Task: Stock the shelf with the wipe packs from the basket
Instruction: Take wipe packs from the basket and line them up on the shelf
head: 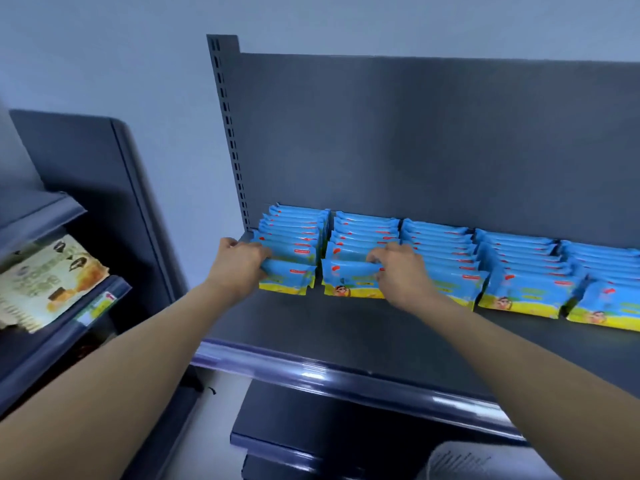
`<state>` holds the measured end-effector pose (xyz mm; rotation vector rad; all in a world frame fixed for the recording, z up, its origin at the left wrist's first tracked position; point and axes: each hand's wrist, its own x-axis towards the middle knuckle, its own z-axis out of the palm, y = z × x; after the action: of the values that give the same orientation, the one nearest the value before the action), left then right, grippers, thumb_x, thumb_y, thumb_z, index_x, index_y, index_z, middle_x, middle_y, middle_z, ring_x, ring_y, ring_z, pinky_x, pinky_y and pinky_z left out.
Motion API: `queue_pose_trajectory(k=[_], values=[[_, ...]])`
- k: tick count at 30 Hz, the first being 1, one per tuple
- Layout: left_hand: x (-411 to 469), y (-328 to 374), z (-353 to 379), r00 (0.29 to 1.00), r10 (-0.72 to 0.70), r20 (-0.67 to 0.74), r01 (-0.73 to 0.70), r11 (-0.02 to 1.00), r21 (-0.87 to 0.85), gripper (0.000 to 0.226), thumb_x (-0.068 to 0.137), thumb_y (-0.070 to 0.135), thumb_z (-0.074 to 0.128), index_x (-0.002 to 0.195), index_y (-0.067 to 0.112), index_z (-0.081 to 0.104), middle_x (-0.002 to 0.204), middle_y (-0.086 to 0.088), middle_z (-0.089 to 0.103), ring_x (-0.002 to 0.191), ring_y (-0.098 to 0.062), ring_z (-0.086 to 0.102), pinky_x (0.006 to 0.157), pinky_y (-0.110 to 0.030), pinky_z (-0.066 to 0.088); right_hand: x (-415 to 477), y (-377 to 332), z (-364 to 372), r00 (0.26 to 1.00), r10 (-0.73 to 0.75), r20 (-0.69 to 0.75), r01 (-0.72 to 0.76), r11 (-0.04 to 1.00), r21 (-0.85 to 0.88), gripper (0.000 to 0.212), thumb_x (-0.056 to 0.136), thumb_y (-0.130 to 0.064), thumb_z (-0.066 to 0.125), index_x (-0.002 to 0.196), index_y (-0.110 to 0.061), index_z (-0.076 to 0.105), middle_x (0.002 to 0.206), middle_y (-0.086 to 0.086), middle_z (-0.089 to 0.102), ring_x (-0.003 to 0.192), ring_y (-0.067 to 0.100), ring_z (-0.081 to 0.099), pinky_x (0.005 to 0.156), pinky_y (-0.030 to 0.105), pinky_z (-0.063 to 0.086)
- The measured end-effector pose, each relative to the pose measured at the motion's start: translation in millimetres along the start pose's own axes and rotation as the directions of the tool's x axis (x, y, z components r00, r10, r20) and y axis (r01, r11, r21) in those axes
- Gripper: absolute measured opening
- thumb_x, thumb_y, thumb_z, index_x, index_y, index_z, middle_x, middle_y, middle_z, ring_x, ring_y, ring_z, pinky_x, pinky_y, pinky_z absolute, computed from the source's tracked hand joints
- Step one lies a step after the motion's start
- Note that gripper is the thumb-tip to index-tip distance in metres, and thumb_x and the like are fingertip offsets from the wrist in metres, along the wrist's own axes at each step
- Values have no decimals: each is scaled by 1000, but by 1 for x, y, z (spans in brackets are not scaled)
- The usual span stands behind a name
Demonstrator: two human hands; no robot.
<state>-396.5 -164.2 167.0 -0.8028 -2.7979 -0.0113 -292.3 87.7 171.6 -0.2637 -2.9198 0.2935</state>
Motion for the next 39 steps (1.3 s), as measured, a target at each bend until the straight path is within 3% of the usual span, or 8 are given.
queue_pose_trajectory(k=[6,9,12,22,33,39], values=[[24,-15,19,993,114,19,-111,986,-126,23,82,17,55,104,20,57,100,4,61,98,-18,54,90,-27,17,17,-8,17,997,80,7,-78,983,-165,39,85,-5,53,119,-24,54,122,5,50,114,28,37,92,38,30],[29,-18,21,986,163,27,-156,973,-170,23,82,18,56,104,20,57,100,5,61,95,-16,51,92,-26,18,21,-8,25,991,118,-65,-129,972,-198,36,86,-17,58,121,-20,50,122,6,47,114,29,36,94,37,31],[32,-20,22,982,185,31,-177,969,-172,23,82,19,56,105,20,57,101,5,62,92,-15,48,93,-25,19,26,-10,32,989,126,-81,-143,958,-247,46,85,-32,62,124,-15,45,125,9,43,116,30,36,97,39,31],[31,-14,17,966,253,50,-246,961,-124,23,82,23,59,106,23,57,100,7,60,99,-14,52,95,-26,17,24,-10,41,995,58,-84,-84,937,-340,57,79,-38,68,122,-13,41,123,9,43,111,29,37,93,40,33],[21,-7,13,966,257,-14,-257,961,-104,24,82,24,61,106,22,58,99,7,61,101,-14,53,97,-27,18,20,-7,48,987,35,-154,-95,911,-401,33,84,-21,59,112,-12,43,116,10,48,105,28,44,86,39,37],[17,2,8,963,267,-24,-268,958,-98,22,82,26,61,104,25,59,95,9,58,98,-13,53,95,-26,19,17,-2,46,988,43,-151,-100,914,-392,41,86,-23,57,120,-10,39,121,10,45,108,29,42,89,39,35]])
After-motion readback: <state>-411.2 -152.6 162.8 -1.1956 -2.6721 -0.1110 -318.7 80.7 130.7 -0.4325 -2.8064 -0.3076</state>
